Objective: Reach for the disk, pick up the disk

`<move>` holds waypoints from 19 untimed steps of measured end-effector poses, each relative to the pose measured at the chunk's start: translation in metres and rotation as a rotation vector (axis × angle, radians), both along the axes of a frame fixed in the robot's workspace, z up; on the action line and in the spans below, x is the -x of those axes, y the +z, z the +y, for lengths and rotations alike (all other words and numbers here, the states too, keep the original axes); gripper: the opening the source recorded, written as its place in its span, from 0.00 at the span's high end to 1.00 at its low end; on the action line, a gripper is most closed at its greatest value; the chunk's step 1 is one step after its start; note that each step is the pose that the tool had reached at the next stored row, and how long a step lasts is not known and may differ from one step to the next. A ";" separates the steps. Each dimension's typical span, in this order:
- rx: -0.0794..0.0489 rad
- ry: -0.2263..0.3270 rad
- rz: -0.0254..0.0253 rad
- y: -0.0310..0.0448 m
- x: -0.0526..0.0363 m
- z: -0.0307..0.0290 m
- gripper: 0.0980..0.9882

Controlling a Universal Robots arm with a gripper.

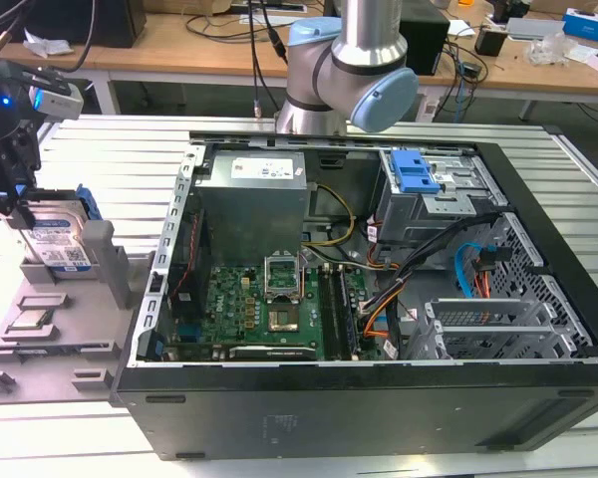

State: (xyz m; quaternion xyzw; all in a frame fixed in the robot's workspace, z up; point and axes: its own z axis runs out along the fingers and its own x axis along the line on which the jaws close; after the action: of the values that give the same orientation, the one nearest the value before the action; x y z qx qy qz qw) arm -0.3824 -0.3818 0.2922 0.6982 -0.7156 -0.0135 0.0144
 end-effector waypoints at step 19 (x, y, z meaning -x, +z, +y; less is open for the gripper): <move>0.000 0.001 0.0000 0.0125 -0.0008 0.0001 0.70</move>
State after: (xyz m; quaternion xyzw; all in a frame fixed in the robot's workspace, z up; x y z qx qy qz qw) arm -0.3816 -0.3817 0.3046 0.6987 -0.7151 -0.0135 0.0144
